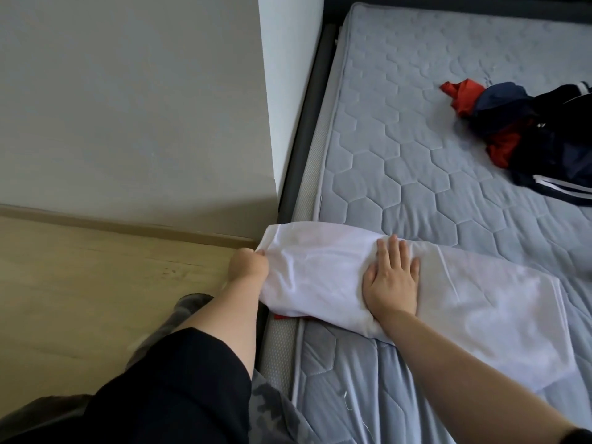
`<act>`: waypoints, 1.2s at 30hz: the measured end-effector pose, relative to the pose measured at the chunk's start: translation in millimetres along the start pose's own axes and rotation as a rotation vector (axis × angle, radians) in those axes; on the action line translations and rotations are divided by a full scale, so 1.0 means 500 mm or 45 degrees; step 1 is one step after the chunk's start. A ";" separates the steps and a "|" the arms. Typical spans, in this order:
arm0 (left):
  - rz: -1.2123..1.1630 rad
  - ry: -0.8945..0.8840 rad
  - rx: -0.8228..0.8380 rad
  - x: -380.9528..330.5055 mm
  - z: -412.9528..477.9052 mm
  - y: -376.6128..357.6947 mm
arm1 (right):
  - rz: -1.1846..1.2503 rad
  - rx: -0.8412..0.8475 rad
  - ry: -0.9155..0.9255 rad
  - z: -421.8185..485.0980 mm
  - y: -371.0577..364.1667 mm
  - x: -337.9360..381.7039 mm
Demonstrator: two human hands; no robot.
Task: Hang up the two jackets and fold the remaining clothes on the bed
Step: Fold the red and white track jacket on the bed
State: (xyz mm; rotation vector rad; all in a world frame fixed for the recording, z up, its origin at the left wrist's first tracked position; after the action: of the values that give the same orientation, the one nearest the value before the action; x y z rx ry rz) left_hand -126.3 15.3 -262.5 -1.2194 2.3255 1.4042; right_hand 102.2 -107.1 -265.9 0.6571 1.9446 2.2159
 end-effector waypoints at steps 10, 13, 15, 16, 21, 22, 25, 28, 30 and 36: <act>0.604 -1.618 -0.275 -0.176 -0.121 -0.080 | -0.029 0.016 -0.011 0.004 -0.009 0.000; 1.110 -1.434 0.047 -0.159 -0.110 -0.141 | -0.043 0.035 -0.004 0.006 -0.012 -0.004; 1.137 -1.360 0.118 -0.170 -0.101 -0.139 | -0.030 0.062 0.015 0.016 -0.008 -0.009; 1.133 -1.353 0.135 -0.182 -0.098 -0.132 | -0.008 0.087 0.034 0.025 -0.001 -0.014; 1.246 -1.305 0.272 -0.241 -0.096 -0.113 | -0.037 0.374 0.104 0.113 0.081 -0.091; 1.263 -1.267 0.312 -0.249 -0.097 -0.111 | -0.017 0.479 0.058 0.128 0.099 -0.111; 1.298 -1.169 0.393 -0.267 -0.102 -0.102 | 0.154 0.800 -0.013 0.143 0.139 -0.151; 1.382 -1.108 0.431 -0.275 -0.113 -0.092 | 0.041 1.050 0.091 0.147 0.176 -0.163; 1.462 -1.073 0.457 -0.276 -0.123 -0.078 | -0.120 1.185 0.122 0.144 0.198 -0.160; 1.436 -1.115 0.252 -0.278 -0.160 -0.009 | -0.212 1.064 0.083 0.119 0.246 -0.151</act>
State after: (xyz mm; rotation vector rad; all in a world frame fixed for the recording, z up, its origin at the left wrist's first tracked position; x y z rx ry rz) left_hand -11.8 28.2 -151.1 0.8285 2.2906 1.3897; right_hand 217.2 -100.7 -160.1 0.4604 2.8202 1.2774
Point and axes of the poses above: each hand's wrist, its own z-axis towards the middle knuckle, its own y-axis out of the back of the hand, x = y × z, the point moved 2 cm from there along z, towards the middle knuckle, and after that the axes turned 7 degrees about y, right-handed, at the moved point
